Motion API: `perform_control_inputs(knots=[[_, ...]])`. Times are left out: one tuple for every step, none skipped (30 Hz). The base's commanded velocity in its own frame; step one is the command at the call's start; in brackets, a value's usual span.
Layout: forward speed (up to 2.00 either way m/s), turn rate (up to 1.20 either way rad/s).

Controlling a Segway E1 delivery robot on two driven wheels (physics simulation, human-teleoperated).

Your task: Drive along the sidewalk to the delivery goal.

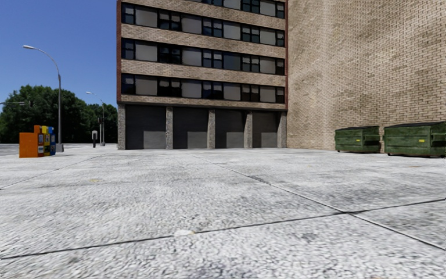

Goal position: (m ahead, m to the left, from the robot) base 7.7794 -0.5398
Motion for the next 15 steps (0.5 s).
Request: perform_control_inputs(knots=[[1.58,-0.26],[1.58,-0.26],[1.58,-0.26],[1.58,-0.26],[1.58,-0.26],[1.58,-0.26],[1.58,-0.26],[1.58,-0.26],[1.58,-0.26],[1.58,-0.26],[1.58,-0.26],[1.58,-0.26],[1.58,-0.26],[1.58,-0.26],[1.58,-0.26]])
